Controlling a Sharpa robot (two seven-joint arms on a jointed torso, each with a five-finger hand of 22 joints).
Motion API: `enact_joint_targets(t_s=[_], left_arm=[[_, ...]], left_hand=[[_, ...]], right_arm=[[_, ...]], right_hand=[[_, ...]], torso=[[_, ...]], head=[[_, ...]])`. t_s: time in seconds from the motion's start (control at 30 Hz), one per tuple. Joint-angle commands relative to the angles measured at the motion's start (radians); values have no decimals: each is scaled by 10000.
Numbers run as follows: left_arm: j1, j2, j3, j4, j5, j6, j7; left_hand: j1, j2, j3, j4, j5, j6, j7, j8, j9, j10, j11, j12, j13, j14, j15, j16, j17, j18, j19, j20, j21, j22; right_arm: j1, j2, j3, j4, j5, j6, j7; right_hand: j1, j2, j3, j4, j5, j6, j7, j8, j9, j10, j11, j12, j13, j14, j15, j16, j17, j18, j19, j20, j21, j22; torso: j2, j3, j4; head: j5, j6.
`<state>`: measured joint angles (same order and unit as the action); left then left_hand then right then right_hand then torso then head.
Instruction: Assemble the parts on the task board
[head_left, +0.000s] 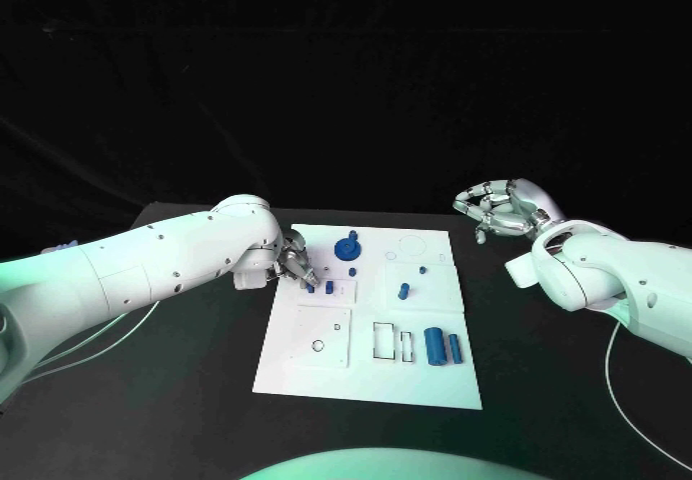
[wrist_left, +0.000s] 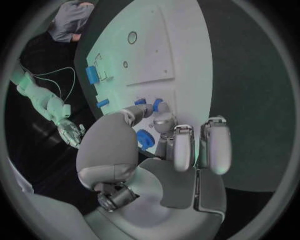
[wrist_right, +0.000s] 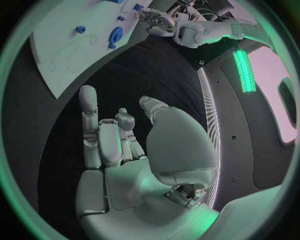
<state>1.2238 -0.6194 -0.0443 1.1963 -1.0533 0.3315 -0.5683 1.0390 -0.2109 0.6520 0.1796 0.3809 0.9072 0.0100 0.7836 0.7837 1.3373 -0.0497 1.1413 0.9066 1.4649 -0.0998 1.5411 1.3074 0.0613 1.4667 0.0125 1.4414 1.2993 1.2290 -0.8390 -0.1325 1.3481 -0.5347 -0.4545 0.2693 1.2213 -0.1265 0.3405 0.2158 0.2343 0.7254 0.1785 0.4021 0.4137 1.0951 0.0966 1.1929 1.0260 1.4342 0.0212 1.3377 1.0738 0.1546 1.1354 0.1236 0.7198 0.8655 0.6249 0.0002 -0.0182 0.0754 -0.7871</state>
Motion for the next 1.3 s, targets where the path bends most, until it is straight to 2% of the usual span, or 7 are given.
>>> enact_joint_targets(t_s=[0.03,0.83,0.9,1.03,1.1,1.17,1.3], left_arm=[[-1,9,0,-5,-142,211,-42],[4,-256,81,249,76,-483,144],[9,-338,113,347,317,-818,332],[22,-501,201,562,801,-1553,902],[29,-596,236,699,990,-2015,1369],[33,-657,254,800,1098,-2440,1835],[33,-730,270,967,1227,-3455,3271]], left_hand=[[-135,-1,-172,86,-40,41,70,-76,-19,42,-20,33,4,911,-62,59,2044,-68,57,-73,2,13],[-447,-65,-2021,1118,-374,71,115,-203,-19,-63,18,-52,-93,880,-41,11,1932,-63,54,-65,-36,-1],[-471,-55,-2120,1116,-406,-16,142,-244,-23,-174,40,-185,-282,848,-28,-41,1808,-50,26,-57,-74,-68],[-248,-42,-2410,1103,-357,-722,466,-782,-270,-1103,313,-1219,-1686,695,187,-308,1238,76,-276,107,-478,-763],[77,-65,-2482,1095,-312,-1291,730,-1223,-508,-2003,541,-2192,-2912,629,369,-430,1015,155,-477,255,-761,-1221],[448,-60,-2505,1065,-276,-1701,966,-1604,-773,-2538,777,-2563,-3120,539,553,-585,713,213,-624,410,-969,-1552],[1769,91,-2182,885,-195,-2093,1348,-2153,-1330,-3229,1099,-3091,-3549,-23,870,-1363,-630,584,-1516,617,-2172,-3389]], right_arm=[[-4,-9,1,22,-148,-145,77],[-4,-22,0,21,-146,-226,95],[-4,-24,0,21,-142,-228,97],[-4,-26,0,15,-135,-226,100],[-4,-29,0,13,-130,-220,102],[-4,-31,0,11,-125,-215,105],[-4,-42,0,16,-114,-208,121]], right_hand=[[-4,69,-20,59,48,-58,9,63,4,-130,-12,-42,-73,-80,-29,-54,-45,204,-83,-16,-104,-50],[-57,41,-96,146,71,-84,11,92,-4,-296,-9,-179,-265,-126,-22,-106,-112,223,-167,-11,-255,-149],[-57,41,-96,146,71,-84,11,92,-4,-296,-9,-179,-265,-126,-22,-106,-112,223,-167,-11,-255,-149],[-57,41,-96,146,71,-84,11,92,-4,-296,-9,-179,-265,-126,-22,-106,-112,223,-167,-11,-255,-149],[-57,41,-96,146,71,-84,11,92,-4,-296,-9,-179,-265,-126,-22,-106,-112,223,-167,-11,-255,-149],[-57,41,-96,146,71,-84,11,92,-4,-296,-9,-179,-265,-126,-22,-106,-112,223,-167,-11,-255,-149],[-65,41,-108,162,73,-88,11,98,-5,-293,-8,-178,-265,-129,-21,-109,-113,226,-177,-10,-274,-161]], torso=[[-5,-1,7],[-4,3,0],[-5,2,8],[-7,1,8],[-10,2,6],[-7,1,6],[2,-10,5]], head=[[-1,12],[-35,62],[-56,73],[-70,70],[-77,66],[-70,83],[-112,122]])
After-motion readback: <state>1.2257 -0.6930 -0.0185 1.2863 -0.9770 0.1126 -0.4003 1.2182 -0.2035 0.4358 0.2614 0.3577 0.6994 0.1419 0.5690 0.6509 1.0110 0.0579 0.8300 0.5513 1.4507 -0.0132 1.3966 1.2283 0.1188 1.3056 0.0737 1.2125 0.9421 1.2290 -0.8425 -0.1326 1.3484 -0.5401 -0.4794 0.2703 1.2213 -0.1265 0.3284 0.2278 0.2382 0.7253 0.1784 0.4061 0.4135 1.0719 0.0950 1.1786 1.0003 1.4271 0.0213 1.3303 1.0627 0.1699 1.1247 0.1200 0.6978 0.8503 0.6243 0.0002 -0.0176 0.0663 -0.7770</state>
